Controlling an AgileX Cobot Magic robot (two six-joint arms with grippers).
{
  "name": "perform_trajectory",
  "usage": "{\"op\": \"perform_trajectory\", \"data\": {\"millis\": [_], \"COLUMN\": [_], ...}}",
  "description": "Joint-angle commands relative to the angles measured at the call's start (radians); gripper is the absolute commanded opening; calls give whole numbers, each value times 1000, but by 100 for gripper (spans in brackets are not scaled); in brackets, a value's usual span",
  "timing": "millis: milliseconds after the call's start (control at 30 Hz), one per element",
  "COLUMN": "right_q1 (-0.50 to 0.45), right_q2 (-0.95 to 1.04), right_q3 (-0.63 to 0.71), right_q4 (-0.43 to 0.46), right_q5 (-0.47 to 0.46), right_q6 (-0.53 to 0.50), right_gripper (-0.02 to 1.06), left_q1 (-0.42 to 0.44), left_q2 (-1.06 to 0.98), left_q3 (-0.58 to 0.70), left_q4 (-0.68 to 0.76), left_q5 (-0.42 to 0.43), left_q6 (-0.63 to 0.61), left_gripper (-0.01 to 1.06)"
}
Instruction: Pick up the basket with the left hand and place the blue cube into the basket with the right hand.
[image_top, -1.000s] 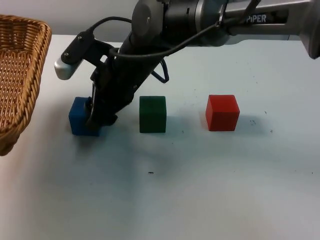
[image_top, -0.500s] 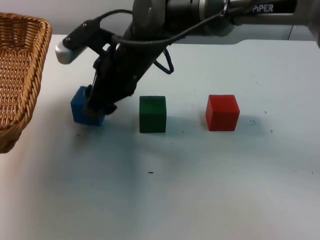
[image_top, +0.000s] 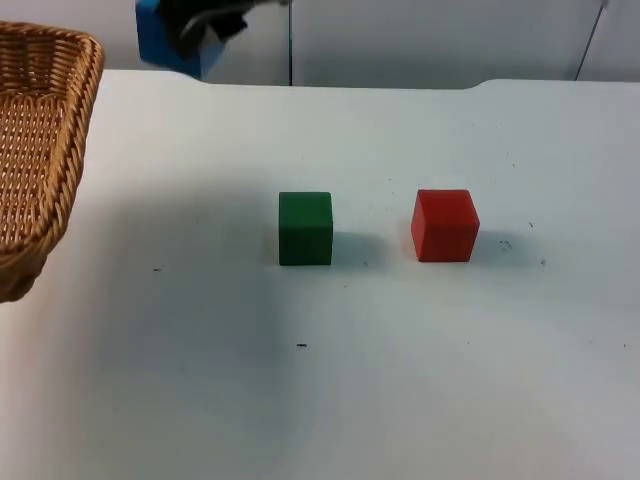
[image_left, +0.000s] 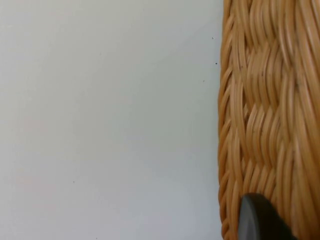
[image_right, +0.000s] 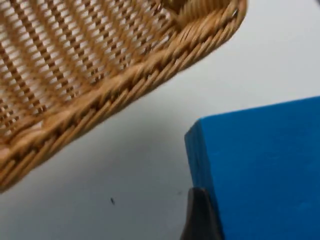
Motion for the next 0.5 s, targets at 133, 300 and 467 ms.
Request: {"op": "perform_trajectory", "data": {"millis": [133, 300, 467], "right_q1": [61, 112, 174], "right_q2": [-64, -36, 14], "right_q3": [-12, -16, -22], "right_q4": [108, 152, 149], "right_q5": [-111, -149, -235], "right_q6": [-100, -161, -175], "right_gripper": [0, 0, 0], "left_q1": [1, 1, 1], "left_q2": [-4, -4, -4], "left_q3": [-10, -10, -10], "left_q4": [-62, -62, -64], "left_q5": [14, 18, 21], "left_q6": [2, 4, 4], "left_gripper": [0, 0, 0]}}
